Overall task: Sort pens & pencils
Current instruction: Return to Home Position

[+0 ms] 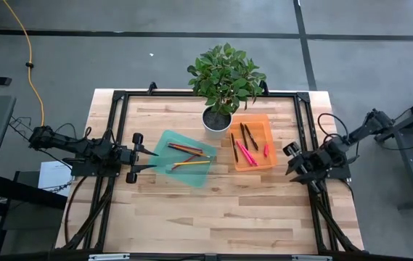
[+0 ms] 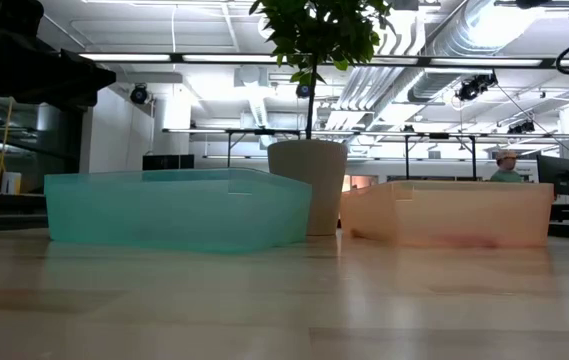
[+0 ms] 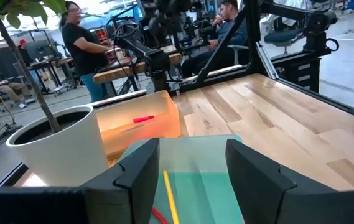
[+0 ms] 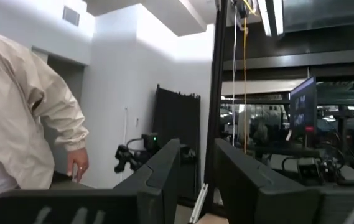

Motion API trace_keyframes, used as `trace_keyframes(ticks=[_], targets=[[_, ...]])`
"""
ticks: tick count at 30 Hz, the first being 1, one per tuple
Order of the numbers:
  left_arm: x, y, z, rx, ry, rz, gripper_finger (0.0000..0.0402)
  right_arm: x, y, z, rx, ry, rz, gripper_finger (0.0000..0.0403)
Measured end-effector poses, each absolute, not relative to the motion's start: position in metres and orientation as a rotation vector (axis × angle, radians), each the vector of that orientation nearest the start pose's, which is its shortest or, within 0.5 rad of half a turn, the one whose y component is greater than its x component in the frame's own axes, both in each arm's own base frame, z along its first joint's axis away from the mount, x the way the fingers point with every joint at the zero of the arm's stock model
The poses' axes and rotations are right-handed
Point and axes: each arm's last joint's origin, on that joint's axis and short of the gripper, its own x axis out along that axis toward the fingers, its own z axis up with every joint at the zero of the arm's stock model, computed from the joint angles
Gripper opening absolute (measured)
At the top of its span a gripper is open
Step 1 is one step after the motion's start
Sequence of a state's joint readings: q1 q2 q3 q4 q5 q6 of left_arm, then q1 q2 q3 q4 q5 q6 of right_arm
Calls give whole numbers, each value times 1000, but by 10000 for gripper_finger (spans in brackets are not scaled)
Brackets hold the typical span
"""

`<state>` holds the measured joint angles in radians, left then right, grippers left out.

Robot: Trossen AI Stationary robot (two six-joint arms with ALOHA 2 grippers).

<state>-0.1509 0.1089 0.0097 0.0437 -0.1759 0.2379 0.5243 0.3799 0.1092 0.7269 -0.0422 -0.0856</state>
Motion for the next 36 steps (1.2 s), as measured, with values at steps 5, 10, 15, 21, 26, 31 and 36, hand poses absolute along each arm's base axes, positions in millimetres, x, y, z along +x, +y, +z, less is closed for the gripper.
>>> trace_keyframes(ticks=[5,10,15,21,26,31,36], targets=[[103,-11,162,247,57,18,172,98,58,223,3,-449,535,89],[103,-11,162,247,58,19,172,97,58,210,-6,-447,550,89],[103,-11,162,247,58,18,172,99,59,203,-23,-389,558,89],[103,-11,162,247,58,19,172,104,61,183,-91,-184,553,89],[103,-11,162,247,57,18,172,106,60,167,-111,-9,500,89],[103,-11,162,247,57,18,172,106,60,161,-131,53,501,89],[103,-11,162,247,58,19,172,105,60,152,-150,142,504,89]])
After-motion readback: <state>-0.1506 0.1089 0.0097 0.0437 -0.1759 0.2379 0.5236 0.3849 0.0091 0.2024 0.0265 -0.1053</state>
